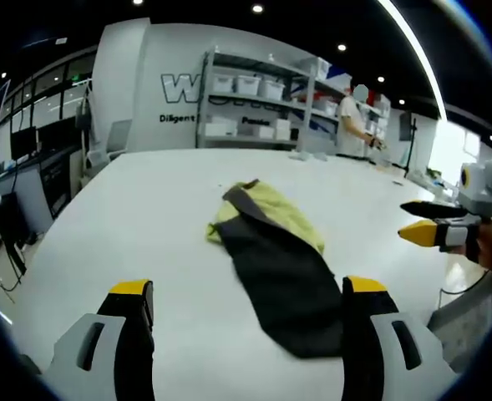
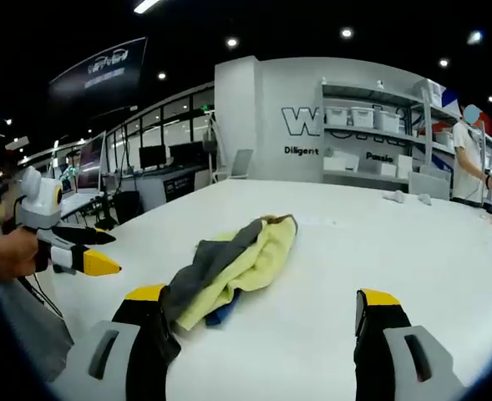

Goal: Fold the garment on the visible template until the final outline fits inside the template.

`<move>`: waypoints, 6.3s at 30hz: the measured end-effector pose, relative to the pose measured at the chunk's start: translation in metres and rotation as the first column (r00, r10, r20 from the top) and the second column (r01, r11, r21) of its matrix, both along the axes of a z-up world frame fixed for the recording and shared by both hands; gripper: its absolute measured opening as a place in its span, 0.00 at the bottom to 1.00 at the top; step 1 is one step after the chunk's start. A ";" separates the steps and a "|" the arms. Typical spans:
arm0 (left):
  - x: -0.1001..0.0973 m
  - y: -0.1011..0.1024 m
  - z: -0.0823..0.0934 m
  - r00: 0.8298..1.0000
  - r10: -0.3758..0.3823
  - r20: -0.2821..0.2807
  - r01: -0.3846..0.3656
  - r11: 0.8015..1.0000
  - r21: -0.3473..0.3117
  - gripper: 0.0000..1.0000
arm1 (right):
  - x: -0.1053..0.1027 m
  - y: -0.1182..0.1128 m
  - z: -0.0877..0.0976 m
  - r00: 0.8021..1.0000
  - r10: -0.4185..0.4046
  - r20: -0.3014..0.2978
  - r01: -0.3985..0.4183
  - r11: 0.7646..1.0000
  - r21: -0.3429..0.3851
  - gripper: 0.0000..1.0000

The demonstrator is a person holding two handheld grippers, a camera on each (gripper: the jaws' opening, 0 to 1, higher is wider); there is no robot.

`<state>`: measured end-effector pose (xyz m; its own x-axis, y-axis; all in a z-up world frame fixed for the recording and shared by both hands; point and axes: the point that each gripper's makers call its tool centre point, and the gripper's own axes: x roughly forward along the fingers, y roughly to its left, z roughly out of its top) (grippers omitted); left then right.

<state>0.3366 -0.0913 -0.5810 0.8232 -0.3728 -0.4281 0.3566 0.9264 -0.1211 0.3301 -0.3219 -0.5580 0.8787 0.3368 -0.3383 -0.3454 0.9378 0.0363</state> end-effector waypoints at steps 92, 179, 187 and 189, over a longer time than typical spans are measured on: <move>-0.014 -0.026 -0.013 0.989 -0.139 -0.057 0.141 0.989 0.048 0.71 | -0.001 -0.001 -0.006 1.000 0.001 -0.031 -0.001 1.000 -0.020 0.84; -0.068 -0.119 -0.048 0.803 -0.575 -0.155 0.596 0.770 0.228 0.00 | 0.000 -0.007 0.002 1.000 -0.020 -0.013 0.020 1.000 0.003 0.82; -0.033 -0.082 -0.013 0.906 -0.418 -0.064 0.423 0.899 0.115 0.00 | 0.000 -0.009 0.000 1.000 -0.024 -0.017 0.024 1.000 -0.003 0.82; -0.027 -0.075 -0.006 0.922 -0.384 -0.046 0.387 0.918 0.090 0.00 | 0.000 -0.009 0.000 1.000 -0.025 -0.018 0.025 1.000 -0.004 0.82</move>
